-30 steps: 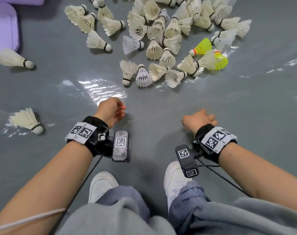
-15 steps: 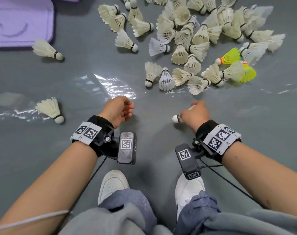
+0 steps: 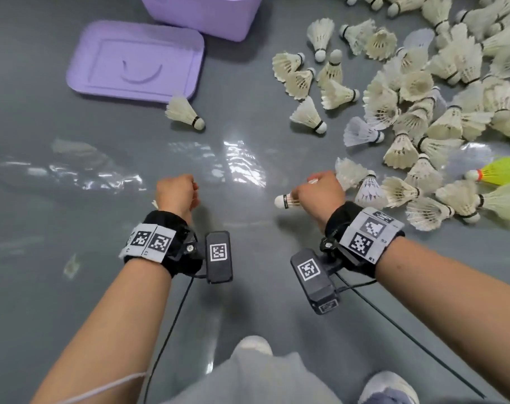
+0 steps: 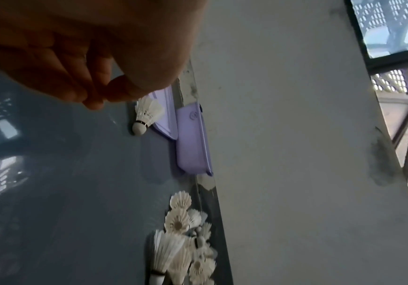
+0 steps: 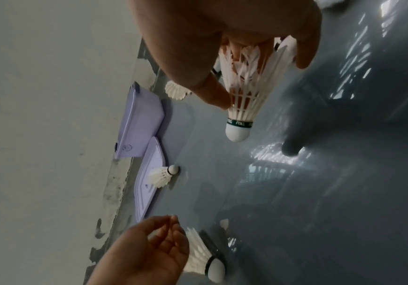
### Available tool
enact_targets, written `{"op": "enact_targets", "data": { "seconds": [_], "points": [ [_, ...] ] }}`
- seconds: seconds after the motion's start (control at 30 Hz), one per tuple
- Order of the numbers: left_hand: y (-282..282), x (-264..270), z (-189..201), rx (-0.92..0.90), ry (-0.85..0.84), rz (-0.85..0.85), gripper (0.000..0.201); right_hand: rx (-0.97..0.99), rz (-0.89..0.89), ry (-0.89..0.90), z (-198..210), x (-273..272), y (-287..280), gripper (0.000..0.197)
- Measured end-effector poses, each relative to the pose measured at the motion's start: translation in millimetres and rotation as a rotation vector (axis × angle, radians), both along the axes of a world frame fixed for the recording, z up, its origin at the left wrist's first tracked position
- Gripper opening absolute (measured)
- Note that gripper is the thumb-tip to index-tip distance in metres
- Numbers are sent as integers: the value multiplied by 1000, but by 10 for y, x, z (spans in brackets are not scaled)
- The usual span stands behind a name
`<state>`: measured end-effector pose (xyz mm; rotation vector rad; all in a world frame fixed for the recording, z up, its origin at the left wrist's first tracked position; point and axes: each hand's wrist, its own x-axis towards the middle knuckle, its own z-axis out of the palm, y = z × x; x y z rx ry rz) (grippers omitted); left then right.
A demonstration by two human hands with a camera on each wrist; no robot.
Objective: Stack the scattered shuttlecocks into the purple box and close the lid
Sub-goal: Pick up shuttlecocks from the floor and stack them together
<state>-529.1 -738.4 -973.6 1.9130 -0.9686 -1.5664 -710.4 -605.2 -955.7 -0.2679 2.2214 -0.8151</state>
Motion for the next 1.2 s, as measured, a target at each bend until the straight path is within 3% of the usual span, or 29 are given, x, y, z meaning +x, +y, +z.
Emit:
{"op": "enact_targets", "data": {
  "seconds": [0.1, 0.17, 0.2, 0.27, 0.33, 0.4, 0.47, 0.6, 0.7, 0.83, 0.97, 1.2],
  "points": [
    [-122, 85, 3, -112, -130, 6, 14, 4, 28, -42, -19, 164, -169, 35],
    [-150, 163, 20, -203, -310, -42, 8, -8, 19, -58, -16, 229, -269, 34],
    [-157, 204, 37, -247, -443, -76, 14, -11, 15, -54, -8, 251, -328, 34],
    [-128, 261, 67, -242, -708, -178, 52, -15, 14, -50, 15, 282, -431, 34],
    [-78, 284, 94, -83, -813, -282, 87, -26, 15, -45, 40, 303, -518, 37],
    [-64, 336, 5, 117, -779, -315, 104, -36, 12, -35, 82, 311, -576, 39],
    [-82, 400, -68, 214, -716, -344, 106, -29, 23, -18, 135, 309, -602, 41],
    [-124, 405, -227, 117, -523, -305, 72, -22, 46, 13, 215, 235, -595, 43],
    [-147, 233, -84, -11, -306, -362, 41, -87, 100, 42, 312, 135, -613, 47],
    [-117, -4, 237, -116, -1, -653, 57, -301, 146, 22, 443, 59, -692, 49],
    [-115, -231, 394, -166, 36, -845, 60, -413, 235, -17, 404, 0, -750, 45],
    [-65, -528, 522, -105, 18, -887, 48, -423, 473, -90, 310, -161, -695, 39]
  ]
}}
